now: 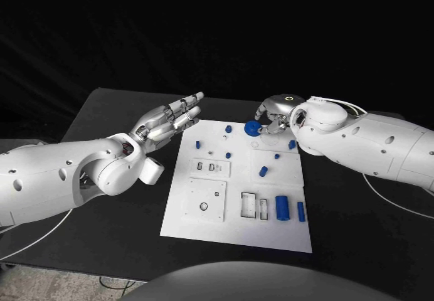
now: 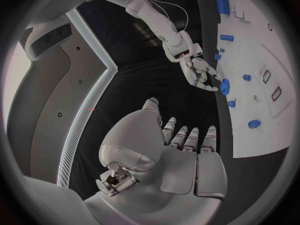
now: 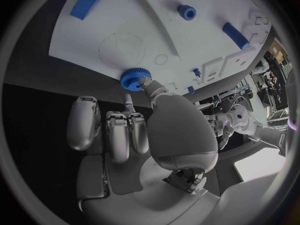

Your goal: Assemble the parts on the task board

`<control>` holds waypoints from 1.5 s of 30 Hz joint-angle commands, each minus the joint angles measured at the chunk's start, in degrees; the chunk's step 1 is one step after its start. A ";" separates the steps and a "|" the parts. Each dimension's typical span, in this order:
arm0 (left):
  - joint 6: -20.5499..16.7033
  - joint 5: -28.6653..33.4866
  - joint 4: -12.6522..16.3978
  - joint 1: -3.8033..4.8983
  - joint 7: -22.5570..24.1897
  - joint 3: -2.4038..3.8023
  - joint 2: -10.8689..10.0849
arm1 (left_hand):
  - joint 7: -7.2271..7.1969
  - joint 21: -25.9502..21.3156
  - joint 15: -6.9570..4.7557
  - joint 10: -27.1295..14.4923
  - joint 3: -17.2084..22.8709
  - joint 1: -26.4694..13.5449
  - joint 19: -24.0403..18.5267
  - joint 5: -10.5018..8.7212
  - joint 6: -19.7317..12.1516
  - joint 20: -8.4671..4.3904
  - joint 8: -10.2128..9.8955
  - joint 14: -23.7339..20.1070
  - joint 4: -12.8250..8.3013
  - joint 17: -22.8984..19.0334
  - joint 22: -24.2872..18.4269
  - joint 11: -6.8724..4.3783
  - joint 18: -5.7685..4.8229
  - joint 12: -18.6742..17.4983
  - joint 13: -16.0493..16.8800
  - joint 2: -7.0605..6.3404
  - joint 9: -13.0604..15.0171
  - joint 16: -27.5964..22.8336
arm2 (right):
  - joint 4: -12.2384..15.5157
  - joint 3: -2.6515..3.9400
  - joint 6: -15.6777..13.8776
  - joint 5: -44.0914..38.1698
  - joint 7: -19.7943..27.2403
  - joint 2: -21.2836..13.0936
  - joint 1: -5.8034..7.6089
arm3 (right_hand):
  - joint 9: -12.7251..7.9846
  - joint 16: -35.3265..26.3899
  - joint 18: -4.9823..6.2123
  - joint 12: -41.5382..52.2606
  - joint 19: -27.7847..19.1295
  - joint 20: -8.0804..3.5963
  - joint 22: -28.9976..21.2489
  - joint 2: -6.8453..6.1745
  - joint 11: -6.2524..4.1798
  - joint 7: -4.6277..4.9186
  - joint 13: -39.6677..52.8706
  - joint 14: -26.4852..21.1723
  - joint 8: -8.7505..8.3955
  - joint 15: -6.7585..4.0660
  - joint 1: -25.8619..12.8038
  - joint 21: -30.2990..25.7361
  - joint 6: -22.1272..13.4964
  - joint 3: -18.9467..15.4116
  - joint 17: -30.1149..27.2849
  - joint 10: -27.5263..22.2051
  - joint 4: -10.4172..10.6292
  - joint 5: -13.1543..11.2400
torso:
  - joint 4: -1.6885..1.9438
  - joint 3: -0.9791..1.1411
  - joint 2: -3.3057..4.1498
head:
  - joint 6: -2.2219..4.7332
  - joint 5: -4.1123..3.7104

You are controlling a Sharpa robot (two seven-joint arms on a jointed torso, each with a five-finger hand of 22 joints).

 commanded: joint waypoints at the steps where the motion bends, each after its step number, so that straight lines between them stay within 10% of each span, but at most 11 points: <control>1: 1.30 0.00 0.00 -0.02 0.50 0.02 0.16 | 0.28 0.23 0.50 -0.06 0.46 0.67 0.02 0.25 -0.06 0.58 0.29 0.04 0.00 -0.09 0.06 0.50 0.57 0.15 0.06 0.15 0.05 -0.21 | -0.49 0.03 -0.62 -0.38 0.43 0.34 -0.02 | 0.13 0.19 -0.24 0.22 0.57 0.04 8.10 -0.02 -0.30 0.07 15.08 5.89 0.33 -0.25 -0.81 0.33 0.40 -0.26 15.09 5.85 0.23 -0.76 | 0.00 0.03 -0.08 | 0.01 -0.03; 25: 1.69 0.00 -0.26 -0.09 0.35 0.02 0.60 | 0.46 0.25 0.64 -0.04 0.92 1.57 0.06 1.38 0.01 0.72 0.31 0.04 -0.67 -0.09 0.07 0.64 0.54 0.15 0.06 0.12 0.07 -0.21 | -3.24 0.04 -0.80 1.05 1.81 2.44 -0.99 | 0.58 0.19 -0.23 0.22 0.63 0.22 8.28 0.69 -0.05 0.39 15.08 5.89 1.25 -0.02 -1.66 0.10 2.05 -0.82 15.09 5.85 1.22 -2.70 | 0.04 0.04 -0.09 | 0.01 -0.17; 36: 1.78 0.00 -0.19 -0.11 0.33 0.02 0.55 | 0.50 0.26 0.65 -0.01 0.98 1.69 0.07 1.52 0.03 0.73 0.32 0.04 -0.76 -0.09 0.08 0.65 0.54 0.16 0.07 0.12 0.07 -0.21 | -3.96 0.04 -0.47 0.94 1.83 2.61 -1.73 | 1.10 0.19 -0.23 0.22 0.69 0.28 8.47 0.52 0.01 0.40 15.08 5.89 2.18 0.00 -0.04 0.04 4.26 -0.36 15.09 5.85 0.08 -0.67 | -0.10 0.02 -0.08 | 0.01 -0.07; 45: 1.87 0.00 -0.21 -0.12 0.32 0.02 0.70 | 0.53 0.27 0.66 0.00 1.01 1.76 0.08 1.62 0.07 0.74 0.33 0.04 -0.83 -0.09 0.08 0.66 0.54 0.16 0.07 0.10 0.08 -0.21 | -3.89 0.04 1.49 0.28 1.27 2.37 -2.02 | 2.37 0.19 -0.24 0.22 0.75 0.11 8.72 0.13 0.06 0.47 15.08 5.89 2.89 -0.18 3.08 -0.09 5.31 1.11 15.09 5.85 -2.64 6.06 | -0.04 0.03 -0.10 | 0.01 -0.24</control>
